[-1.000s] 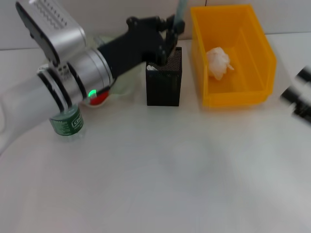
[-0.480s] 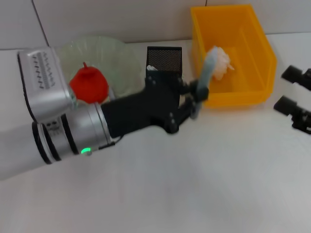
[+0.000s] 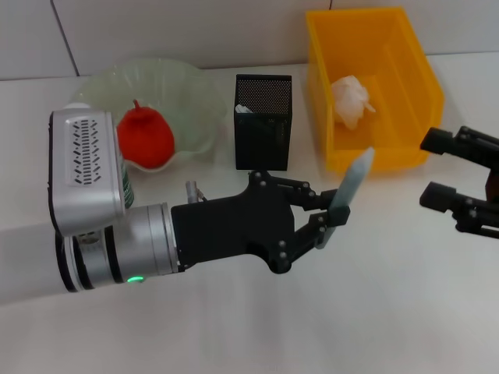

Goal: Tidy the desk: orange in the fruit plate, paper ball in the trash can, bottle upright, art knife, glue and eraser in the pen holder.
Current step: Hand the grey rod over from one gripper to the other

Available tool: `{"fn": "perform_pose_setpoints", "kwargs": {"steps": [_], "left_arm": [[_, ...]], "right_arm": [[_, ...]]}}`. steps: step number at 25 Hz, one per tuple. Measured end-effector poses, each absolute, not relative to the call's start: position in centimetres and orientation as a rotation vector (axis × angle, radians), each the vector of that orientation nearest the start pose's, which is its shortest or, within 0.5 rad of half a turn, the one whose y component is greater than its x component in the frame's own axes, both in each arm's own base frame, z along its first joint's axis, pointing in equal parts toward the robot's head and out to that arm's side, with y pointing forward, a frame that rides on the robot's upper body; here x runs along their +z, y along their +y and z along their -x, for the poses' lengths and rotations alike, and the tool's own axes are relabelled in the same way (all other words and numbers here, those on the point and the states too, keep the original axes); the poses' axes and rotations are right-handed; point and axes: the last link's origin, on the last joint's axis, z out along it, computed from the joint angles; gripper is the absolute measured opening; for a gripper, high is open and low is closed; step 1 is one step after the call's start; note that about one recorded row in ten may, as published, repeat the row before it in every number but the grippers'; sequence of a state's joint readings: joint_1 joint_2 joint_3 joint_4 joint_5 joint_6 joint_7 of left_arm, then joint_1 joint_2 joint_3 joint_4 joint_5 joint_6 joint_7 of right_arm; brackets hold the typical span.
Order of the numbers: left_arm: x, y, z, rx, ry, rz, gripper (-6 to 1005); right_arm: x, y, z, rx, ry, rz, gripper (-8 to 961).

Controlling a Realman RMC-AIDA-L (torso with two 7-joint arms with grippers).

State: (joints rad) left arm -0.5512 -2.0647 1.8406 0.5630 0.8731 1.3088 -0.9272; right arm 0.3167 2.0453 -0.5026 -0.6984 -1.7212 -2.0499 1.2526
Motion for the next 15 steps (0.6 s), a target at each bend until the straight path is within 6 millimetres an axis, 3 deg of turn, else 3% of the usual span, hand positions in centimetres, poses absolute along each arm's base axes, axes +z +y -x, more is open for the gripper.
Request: {"fn": "perform_pose_setpoints", "kwargs": {"steps": [15], "left_arm": [[-10.2, 29.5, 15.6, -1.076, -0.016, 2.890, 140]], "right_arm": [[6.1, 26.0, -26.5, 1.155, 0.380, 2.726, 743]]}}
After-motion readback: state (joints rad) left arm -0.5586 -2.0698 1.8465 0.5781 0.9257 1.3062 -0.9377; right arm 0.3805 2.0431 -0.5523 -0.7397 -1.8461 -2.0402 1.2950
